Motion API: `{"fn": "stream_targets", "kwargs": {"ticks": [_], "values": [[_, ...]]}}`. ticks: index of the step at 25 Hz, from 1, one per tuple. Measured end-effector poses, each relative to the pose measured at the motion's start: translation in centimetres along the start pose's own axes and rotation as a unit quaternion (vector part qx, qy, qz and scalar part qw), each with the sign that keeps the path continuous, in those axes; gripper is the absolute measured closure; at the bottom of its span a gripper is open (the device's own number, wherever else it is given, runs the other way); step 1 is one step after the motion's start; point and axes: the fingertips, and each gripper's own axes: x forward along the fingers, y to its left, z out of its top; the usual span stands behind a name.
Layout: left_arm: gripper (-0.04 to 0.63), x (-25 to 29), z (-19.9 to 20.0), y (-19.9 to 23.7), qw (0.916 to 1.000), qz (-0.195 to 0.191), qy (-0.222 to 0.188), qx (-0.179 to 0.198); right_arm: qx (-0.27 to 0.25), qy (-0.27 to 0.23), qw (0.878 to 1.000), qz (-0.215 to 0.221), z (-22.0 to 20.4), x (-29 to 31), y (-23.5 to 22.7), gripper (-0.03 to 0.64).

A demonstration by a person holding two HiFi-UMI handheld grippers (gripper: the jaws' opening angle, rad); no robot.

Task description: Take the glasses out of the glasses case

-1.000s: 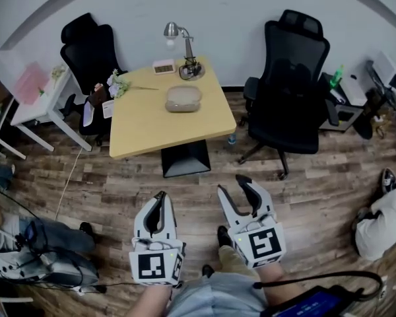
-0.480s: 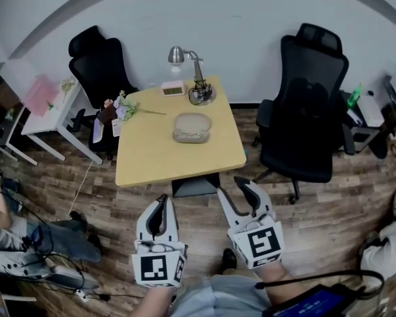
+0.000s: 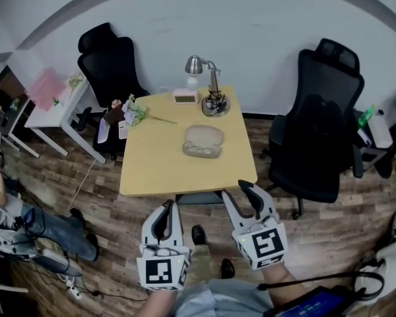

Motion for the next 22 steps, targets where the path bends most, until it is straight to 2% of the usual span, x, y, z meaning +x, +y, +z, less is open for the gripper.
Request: {"fn": "stream_targets", "kwargs": {"ticks": [10,15,22], "values": [[0.589,8.0,-2.1,7.2,0.9996,-0.003,-0.001,-0.027,-0.025,0.023,0.999,0.01,-1.1,9.9,-0.1,0.448],[0.589,12.1,-1.4,11.4,0.9994,-0.011,-0.008,-0.031,-0.049,0.021,0.999,0.008,0.7,14.9,-0.6,0.453],[0.589,16.8,0.7,15.1,0.9986,-0.016,-0.041,-0.03,-0.071,0.017,0.997,0.0,2.6,19.5,-1.9,0.454]]}}
